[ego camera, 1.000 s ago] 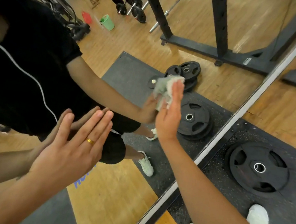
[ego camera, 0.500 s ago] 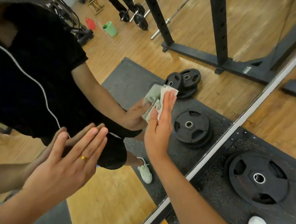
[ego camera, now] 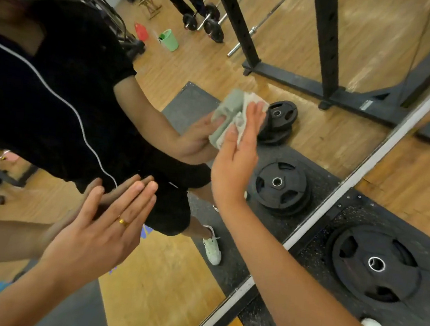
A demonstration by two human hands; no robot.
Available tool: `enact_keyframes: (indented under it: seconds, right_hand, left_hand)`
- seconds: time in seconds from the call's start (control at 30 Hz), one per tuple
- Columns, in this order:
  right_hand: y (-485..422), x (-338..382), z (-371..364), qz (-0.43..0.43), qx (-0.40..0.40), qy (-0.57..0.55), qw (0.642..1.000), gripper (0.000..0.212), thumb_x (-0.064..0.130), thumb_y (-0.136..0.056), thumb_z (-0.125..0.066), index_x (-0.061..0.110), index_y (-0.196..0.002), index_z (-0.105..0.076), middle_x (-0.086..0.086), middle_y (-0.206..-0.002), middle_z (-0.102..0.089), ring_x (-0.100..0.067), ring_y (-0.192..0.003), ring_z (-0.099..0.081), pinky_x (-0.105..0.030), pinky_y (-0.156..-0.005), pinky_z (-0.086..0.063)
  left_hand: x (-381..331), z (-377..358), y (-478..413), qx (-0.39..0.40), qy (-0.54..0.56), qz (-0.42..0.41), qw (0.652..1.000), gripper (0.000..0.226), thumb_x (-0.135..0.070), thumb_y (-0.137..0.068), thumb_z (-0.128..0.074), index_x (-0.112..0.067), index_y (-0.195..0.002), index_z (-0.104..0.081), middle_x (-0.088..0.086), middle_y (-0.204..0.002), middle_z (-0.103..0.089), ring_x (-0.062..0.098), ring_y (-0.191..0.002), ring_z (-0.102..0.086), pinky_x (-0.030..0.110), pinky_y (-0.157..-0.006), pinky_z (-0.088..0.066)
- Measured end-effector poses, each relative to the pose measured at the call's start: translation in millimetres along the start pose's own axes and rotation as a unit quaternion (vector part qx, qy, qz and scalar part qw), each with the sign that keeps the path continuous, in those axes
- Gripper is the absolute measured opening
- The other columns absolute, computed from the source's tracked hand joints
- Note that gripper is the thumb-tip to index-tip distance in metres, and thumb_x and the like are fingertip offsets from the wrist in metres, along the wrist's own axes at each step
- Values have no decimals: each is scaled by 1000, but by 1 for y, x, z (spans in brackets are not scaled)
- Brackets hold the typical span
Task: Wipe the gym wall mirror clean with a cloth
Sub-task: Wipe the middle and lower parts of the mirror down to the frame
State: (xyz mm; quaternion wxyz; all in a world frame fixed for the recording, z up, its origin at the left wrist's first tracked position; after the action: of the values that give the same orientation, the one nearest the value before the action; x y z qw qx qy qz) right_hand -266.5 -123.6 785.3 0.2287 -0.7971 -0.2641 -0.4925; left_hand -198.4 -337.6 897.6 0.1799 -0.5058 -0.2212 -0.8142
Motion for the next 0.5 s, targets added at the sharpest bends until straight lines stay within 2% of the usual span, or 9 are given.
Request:
enact_keyframes:
  seconds: [0.07,0.13,0.2,0.27,0.3,0.4,0.5]
  right_hand:
    - [6,6,-3,91,69,35,993,50,7,-109,-38,2,-157,-32,0,-165,-18,-24,-159,-10,-41,-128,-21]
    - [-5,-18,13,118,97,91,984,56,4,-103,-34,8,-159,-30,0,-166,-18,-24,-159,-12,-48,-129,-19]
    - [-18,-55,39,-13,26,89,996,58,4,-105,-34,19,-161,-26,1,-166,-25,-19,-156,-23,-44,-127,-24]
    - [-19,-92,63,-196,-61,86,975,53,14,-110,-36,25,-161,-27,-2,-158,-42,-19,-144,-43,-38,-120,-36]
    - [-15,-105,72,-259,-85,87,958,52,17,-111,-37,24,-162,-28,-6,-156,-46,-23,-141,-48,-38,-116,-39]
    - [-6,-129,90,-346,-103,87,929,50,17,-112,-37,18,-162,-30,-16,-154,-50,-35,-138,-49,-38,-109,-40]
    - [-15,-125,91,-346,-95,73,930,50,18,-112,-37,18,-162,-31,-14,-155,-49,-33,-140,-48,-38,-110,-40]
  left_hand:
    - [1,5,-1,0,58,16,998,65,-32,-100,-38,1,-156,-37,15,-169,-25,29,-156,-23,56,-127,1]
    - [-1,15,-6,-8,117,35,992,68,-35,-97,-43,1,-155,-40,15,-168,-27,29,-155,-25,55,-127,-4]
    - [-4,29,-23,-32,141,25,989,66,-35,-99,-44,0,-154,-41,15,-168,-29,29,-156,-24,52,-128,-6]
    - [0,40,-55,-51,132,4,990,64,-34,-102,-40,0,-155,-40,14,-168,-28,29,-156,-22,50,-129,-3]
    - [4,42,-74,-48,125,2,991,64,-34,-103,-38,1,-156,-38,15,-169,-25,30,-157,-20,50,-129,-1]
    - [15,37,-119,-35,89,7,995,66,-36,-106,-32,3,-160,-27,19,-171,-13,33,-159,-10,55,-128,0]
    - [11,27,-128,-33,33,2,999,68,-35,-108,-26,7,-161,-15,25,-171,-3,36,-159,-8,63,-125,-8]
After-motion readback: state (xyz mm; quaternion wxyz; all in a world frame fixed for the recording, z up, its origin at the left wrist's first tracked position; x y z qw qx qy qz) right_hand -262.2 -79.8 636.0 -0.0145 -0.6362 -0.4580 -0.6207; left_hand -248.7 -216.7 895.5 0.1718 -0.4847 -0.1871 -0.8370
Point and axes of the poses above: each hand's wrist, its own y-axis away from the middle knuckle, its own z-axis out of the back of the hand, x = y × z, the point moved 3 cm from there along -y, towards the middle knuckle
